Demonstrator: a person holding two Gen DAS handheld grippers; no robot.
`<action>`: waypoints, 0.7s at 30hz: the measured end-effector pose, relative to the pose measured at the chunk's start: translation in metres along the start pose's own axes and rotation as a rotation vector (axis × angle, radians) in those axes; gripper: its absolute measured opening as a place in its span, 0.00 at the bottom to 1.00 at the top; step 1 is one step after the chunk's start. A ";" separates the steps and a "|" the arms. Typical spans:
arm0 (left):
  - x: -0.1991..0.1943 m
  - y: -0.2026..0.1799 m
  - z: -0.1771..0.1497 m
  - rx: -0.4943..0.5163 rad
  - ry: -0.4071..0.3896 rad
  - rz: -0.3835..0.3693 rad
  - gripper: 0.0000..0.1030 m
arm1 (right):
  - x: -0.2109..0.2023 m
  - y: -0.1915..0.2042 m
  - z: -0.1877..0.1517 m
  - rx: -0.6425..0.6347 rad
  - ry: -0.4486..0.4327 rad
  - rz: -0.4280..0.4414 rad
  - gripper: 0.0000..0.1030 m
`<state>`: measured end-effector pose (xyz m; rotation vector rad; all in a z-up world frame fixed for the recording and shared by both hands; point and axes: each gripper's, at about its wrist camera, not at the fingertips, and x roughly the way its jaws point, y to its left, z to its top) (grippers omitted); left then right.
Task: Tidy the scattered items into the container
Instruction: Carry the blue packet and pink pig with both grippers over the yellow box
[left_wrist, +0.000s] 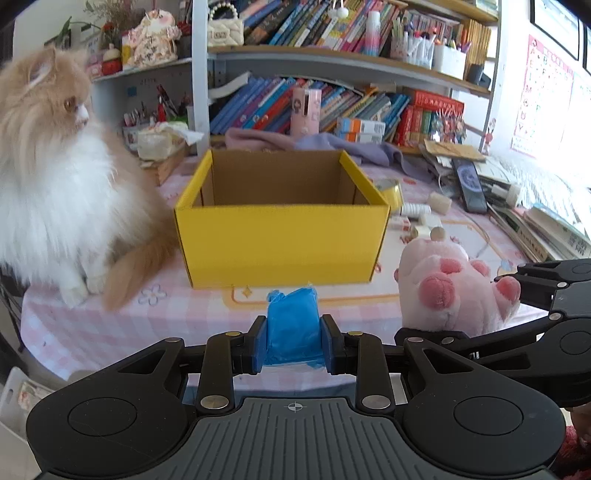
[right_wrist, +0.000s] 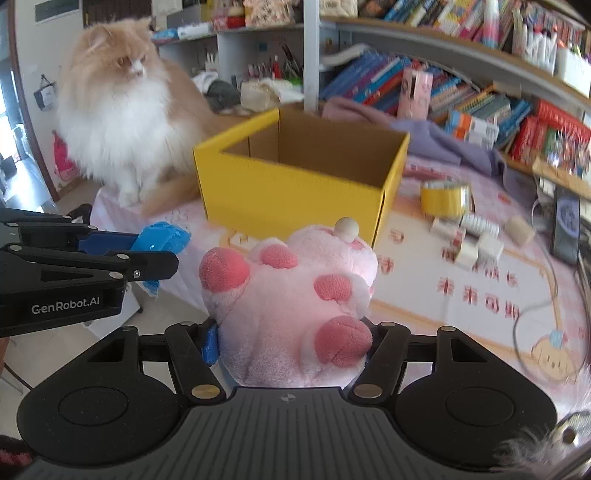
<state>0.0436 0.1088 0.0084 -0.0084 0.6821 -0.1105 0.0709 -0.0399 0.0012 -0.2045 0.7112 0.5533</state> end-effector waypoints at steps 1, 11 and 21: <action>-0.001 0.001 0.003 0.003 -0.009 0.001 0.27 | 0.000 0.000 0.004 -0.008 -0.010 0.000 0.61; -0.001 0.007 0.052 0.053 -0.139 0.014 0.27 | -0.006 -0.006 0.055 -0.100 -0.160 -0.021 0.61; 0.024 0.013 0.093 0.095 -0.187 0.023 0.27 | 0.020 -0.027 0.106 -0.130 -0.216 -0.022 0.61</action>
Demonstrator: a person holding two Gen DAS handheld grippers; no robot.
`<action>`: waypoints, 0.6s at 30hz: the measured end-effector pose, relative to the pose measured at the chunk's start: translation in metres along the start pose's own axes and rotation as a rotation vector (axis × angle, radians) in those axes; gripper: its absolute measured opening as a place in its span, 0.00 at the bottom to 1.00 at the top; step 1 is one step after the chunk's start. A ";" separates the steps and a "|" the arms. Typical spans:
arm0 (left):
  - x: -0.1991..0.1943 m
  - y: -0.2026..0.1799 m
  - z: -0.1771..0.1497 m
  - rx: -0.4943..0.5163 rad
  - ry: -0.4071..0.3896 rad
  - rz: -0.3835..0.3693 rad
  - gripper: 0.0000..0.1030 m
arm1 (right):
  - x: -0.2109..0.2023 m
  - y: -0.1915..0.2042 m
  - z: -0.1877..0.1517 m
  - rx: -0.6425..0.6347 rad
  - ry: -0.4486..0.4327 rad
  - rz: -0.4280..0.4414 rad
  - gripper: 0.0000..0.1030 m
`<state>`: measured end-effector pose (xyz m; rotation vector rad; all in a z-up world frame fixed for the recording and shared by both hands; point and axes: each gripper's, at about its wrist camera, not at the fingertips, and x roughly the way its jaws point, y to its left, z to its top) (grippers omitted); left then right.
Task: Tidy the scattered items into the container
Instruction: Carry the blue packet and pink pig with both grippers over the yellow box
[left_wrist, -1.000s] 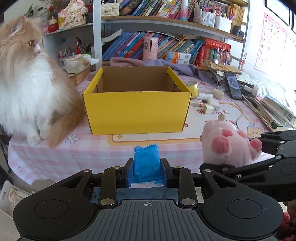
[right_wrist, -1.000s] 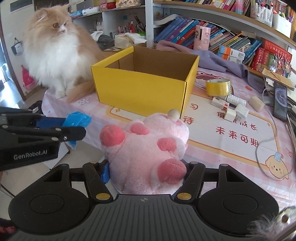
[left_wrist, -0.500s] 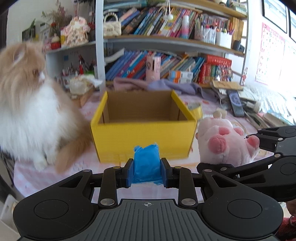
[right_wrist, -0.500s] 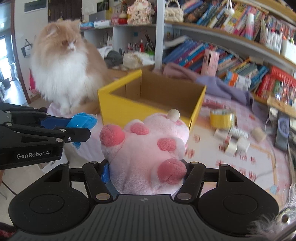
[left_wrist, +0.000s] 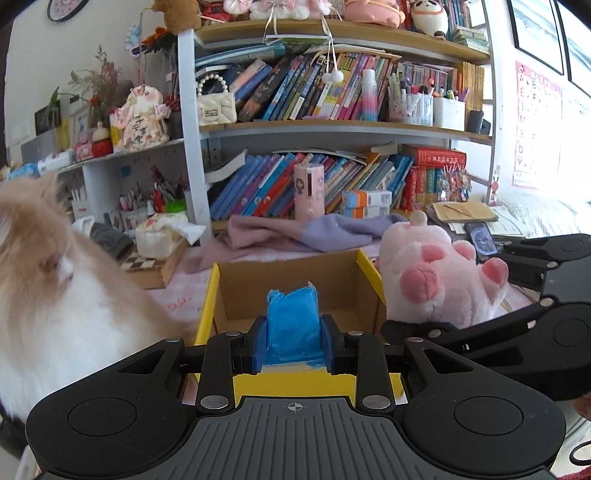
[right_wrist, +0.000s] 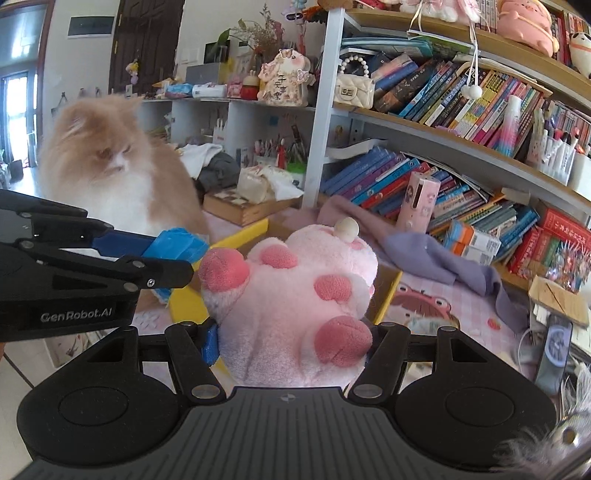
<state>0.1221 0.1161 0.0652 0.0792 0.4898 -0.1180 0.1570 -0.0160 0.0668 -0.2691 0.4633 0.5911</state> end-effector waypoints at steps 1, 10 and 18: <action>0.004 0.001 0.003 0.004 -0.001 0.003 0.27 | 0.005 -0.003 0.004 -0.001 -0.001 0.002 0.61; 0.054 0.015 0.027 0.030 0.031 0.030 0.27 | 0.059 -0.025 0.026 -0.044 0.036 0.050 0.61; 0.107 0.014 0.028 0.093 0.133 0.031 0.28 | 0.117 -0.035 0.020 -0.155 0.166 0.103 0.61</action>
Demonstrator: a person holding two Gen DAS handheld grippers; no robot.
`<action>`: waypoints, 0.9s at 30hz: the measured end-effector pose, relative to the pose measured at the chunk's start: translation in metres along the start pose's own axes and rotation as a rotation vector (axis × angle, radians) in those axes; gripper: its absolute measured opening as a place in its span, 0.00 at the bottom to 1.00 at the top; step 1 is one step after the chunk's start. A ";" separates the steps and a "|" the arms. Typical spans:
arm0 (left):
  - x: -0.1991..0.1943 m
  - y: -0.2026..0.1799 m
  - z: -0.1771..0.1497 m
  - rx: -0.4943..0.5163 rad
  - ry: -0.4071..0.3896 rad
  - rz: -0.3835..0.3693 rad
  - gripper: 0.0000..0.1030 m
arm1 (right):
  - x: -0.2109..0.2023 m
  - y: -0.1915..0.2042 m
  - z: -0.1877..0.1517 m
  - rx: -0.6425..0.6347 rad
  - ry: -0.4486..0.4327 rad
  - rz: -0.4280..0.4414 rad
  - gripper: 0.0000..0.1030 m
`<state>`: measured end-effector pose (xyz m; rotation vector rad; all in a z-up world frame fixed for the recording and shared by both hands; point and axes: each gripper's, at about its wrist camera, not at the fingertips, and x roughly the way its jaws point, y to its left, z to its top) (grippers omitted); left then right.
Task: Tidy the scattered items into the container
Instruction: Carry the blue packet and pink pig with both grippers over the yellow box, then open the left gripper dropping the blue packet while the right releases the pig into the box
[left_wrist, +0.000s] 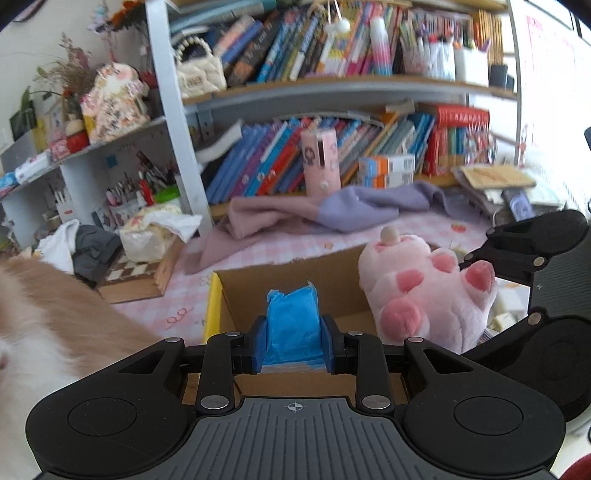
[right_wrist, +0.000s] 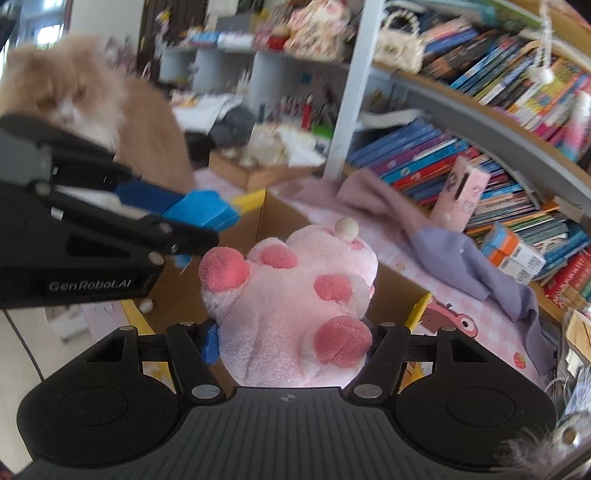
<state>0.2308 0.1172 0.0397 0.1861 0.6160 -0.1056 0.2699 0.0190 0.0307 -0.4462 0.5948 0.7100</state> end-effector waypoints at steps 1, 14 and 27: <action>0.007 -0.001 0.000 0.006 0.016 -0.003 0.28 | 0.006 -0.002 -0.001 -0.011 0.013 0.010 0.61; 0.071 0.002 0.001 0.025 0.156 -0.023 0.28 | 0.072 -0.016 0.002 -0.150 0.170 0.084 0.62; 0.106 -0.001 0.016 0.065 0.213 -0.017 0.28 | 0.109 -0.035 0.006 -0.167 0.273 0.136 0.63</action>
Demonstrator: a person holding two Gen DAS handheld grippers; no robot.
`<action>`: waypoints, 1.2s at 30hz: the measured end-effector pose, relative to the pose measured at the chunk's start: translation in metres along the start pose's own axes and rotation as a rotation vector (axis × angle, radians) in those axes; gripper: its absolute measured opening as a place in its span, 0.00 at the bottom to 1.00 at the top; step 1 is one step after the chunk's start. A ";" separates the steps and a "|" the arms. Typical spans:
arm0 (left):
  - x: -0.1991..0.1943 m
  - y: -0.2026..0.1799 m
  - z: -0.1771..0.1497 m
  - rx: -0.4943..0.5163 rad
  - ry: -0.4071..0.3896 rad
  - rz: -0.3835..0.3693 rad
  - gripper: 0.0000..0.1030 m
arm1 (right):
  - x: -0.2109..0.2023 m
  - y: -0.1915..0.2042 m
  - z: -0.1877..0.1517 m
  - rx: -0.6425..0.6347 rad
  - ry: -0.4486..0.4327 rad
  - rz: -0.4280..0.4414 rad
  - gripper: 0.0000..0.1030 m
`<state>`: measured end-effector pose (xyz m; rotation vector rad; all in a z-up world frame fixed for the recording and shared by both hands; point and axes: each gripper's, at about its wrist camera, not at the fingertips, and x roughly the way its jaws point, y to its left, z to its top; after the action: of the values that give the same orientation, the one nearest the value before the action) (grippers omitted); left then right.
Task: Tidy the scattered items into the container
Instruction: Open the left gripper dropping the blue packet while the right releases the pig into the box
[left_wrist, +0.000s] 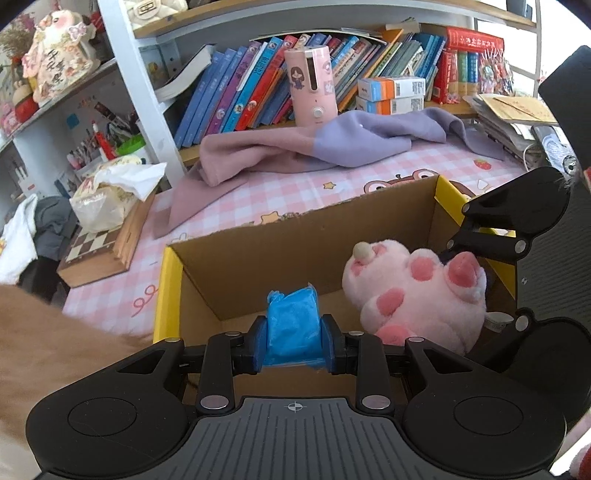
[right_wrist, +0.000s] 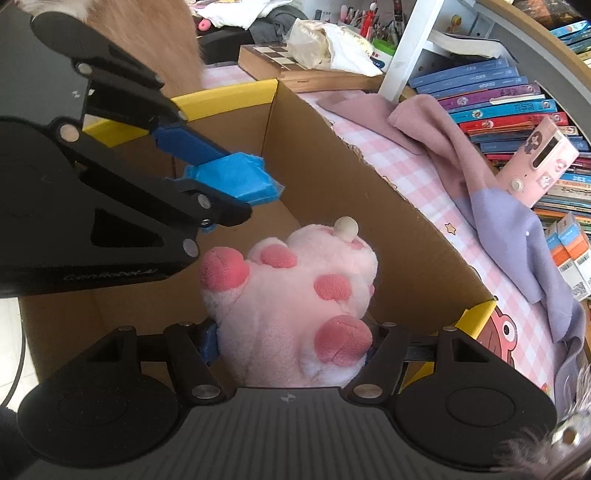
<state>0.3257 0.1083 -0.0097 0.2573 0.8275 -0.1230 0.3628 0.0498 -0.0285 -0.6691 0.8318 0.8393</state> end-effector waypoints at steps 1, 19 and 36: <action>0.002 0.000 0.001 0.004 0.002 0.002 0.28 | 0.001 -0.001 0.000 -0.001 0.004 0.001 0.63; 0.014 -0.002 0.000 -0.005 0.025 0.032 0.45 | 0.004 -0.006 0.004 -0.018 -0.012 -0.001 0.72; -0.024 -0.004 -0.004 -0.049 -0.067 0.093 0.68 | -0.030 -0.004 0.002 0.023 -0.108 -0.041 0.78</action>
<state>0.3056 0.1060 0.0048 0.2440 0.7498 -0.0238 0.3547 0.0381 -0.0013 -0.6136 0.7272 0.8203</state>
